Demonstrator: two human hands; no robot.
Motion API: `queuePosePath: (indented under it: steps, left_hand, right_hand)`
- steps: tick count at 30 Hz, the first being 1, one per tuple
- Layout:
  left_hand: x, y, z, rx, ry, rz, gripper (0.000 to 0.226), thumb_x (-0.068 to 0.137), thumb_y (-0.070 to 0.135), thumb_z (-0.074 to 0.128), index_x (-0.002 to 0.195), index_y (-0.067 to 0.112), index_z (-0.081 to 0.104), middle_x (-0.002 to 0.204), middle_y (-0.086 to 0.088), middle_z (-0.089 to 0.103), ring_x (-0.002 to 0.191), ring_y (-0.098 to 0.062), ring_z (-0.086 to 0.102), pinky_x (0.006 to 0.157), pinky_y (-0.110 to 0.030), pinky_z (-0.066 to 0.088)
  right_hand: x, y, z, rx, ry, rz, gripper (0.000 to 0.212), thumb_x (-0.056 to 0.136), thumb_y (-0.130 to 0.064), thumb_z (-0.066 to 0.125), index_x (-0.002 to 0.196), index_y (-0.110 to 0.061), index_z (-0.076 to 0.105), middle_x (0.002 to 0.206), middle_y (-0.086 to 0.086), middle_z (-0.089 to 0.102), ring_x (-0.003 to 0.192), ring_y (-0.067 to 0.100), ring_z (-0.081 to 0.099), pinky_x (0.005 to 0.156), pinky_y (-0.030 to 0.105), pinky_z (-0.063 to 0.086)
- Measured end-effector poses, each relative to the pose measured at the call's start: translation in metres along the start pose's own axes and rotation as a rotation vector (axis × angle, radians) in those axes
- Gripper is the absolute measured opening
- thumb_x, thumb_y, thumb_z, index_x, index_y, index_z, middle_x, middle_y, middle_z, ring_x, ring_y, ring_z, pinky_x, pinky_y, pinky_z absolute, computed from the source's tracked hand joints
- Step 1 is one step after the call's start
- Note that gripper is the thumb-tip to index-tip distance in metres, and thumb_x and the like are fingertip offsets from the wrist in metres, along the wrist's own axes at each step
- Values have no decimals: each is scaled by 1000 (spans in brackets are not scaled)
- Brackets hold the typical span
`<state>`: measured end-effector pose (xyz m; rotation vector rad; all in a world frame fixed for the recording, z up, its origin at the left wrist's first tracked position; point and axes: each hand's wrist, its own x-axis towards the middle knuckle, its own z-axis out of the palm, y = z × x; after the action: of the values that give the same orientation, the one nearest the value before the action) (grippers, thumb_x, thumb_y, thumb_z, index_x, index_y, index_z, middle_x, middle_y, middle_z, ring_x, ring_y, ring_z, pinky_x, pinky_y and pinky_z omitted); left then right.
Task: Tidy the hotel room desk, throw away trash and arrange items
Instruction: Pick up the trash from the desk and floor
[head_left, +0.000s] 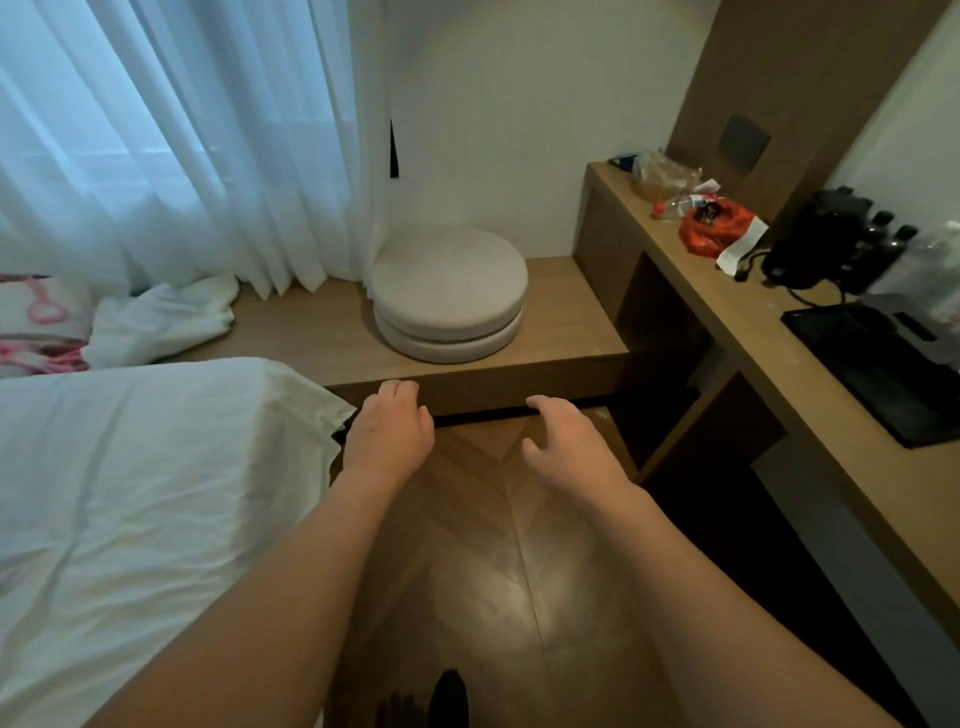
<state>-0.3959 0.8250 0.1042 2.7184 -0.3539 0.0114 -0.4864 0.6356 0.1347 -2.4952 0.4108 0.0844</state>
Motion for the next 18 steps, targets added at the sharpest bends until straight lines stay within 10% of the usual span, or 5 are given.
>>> queuePosePath:
  steps: [18]
  left_hand:
    - [373, -10, 13, -5, -42, -19, 35, 103, 23, 43, 131, 7, 56, 126, -14, 56, 111, -31, 57, 90, -43, 50]
  right_hand:
    - [372, -29, -38, 34, -28, -40, 58, 96, -24, 59, 150, -21, 37, 152, -1, 41, 140, 17, 38, 113, 34, 34]
